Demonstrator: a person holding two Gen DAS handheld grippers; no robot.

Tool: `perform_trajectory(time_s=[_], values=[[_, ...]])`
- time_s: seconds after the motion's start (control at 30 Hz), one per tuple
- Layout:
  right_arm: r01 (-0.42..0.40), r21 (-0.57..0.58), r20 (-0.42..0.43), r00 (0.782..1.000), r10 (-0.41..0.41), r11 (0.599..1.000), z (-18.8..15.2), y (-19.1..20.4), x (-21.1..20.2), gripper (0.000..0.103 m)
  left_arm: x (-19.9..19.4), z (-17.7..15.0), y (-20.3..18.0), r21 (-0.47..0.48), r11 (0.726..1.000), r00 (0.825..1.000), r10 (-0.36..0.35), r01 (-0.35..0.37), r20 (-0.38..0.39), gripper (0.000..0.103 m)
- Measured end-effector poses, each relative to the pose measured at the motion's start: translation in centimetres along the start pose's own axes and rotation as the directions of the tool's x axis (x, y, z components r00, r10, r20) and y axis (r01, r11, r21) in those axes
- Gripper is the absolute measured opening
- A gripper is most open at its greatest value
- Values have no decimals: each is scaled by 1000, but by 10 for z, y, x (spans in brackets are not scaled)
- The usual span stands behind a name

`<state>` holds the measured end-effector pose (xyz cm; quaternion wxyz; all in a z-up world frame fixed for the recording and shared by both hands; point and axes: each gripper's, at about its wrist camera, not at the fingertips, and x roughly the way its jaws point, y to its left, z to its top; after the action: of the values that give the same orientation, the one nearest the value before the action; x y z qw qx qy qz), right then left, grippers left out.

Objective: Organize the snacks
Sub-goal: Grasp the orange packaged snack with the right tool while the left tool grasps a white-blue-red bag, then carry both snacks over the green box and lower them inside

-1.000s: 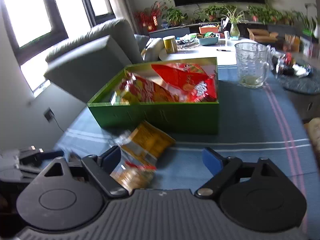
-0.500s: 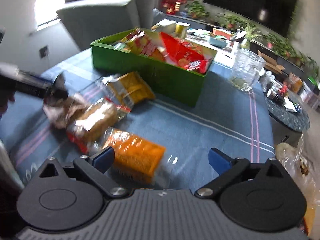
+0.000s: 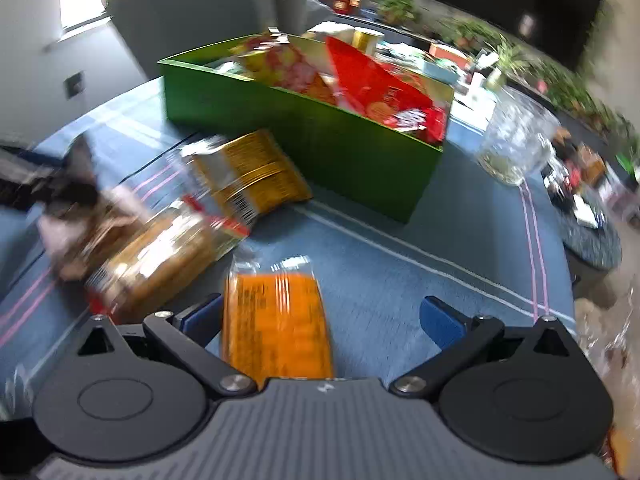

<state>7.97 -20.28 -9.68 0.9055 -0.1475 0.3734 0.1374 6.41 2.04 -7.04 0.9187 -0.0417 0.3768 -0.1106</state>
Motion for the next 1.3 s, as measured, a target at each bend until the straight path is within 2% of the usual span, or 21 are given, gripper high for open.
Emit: perform_trajectory(time_s=[0.17,0.3,0.57,0.8,1.0,1.07,1.13,1.3], values=[[10,83,-15,1000,-8,997,-2,-4,6,90,1,0,1,-10,1000,1000,-5,5,-1,74],[1,98,-15,1000,0,995,-8,-3,-1,90,1,-1,1,-22,1000,1000,-5,5,1,74],[-69,144,-10,997,71,987,-5,0,-5,90,2,0,-3,-29,1000,1000,-7,7,-12,73],[-73,171,6,997,73,983,-1,3,-11,88,5,0,-10,-14,1000,1000,-9,9,-6,69],[-87,234,65,995,74,968,8,-4,-24,87,4,0,-10,-9,999,999,-35,35,15,59],[-96,256,79,994,78,962,11,-7,-26,87,3,0,-9,-14,999,999,-44,45,25,47],[-105,273,89,992,84,956,12,-8,-27,87,1,2,-9,-18,999,998,-51,51,31,41],[-118,298,103,991,91,947,17,-9,-29,87,-2,2,-9,-6,999,998,-48,49,41,38]])
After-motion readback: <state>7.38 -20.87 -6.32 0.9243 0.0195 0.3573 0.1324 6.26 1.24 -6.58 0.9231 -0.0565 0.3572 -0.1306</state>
